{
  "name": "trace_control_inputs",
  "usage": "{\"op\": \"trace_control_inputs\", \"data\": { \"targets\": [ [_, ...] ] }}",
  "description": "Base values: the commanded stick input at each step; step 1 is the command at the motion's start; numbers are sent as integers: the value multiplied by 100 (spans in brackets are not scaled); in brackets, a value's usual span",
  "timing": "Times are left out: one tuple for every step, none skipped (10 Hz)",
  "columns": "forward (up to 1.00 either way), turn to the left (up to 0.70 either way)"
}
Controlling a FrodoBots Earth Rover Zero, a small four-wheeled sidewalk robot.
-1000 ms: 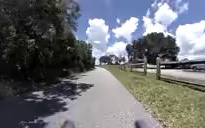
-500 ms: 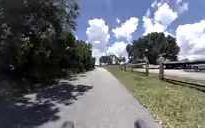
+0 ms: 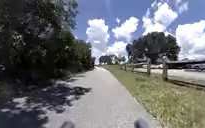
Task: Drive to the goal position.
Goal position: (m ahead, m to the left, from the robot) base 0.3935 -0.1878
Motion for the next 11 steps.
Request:
{"op": "trace_control_inputs", "data": {
  "targets": [
    [50,0],
    [50,0],
    [50,0],
    [50,0],
    [50,0],
    [50,0],
    [50,0],
    [50,0],
    [50,0],
    [50,0],
    [50,0]
  ]
}}
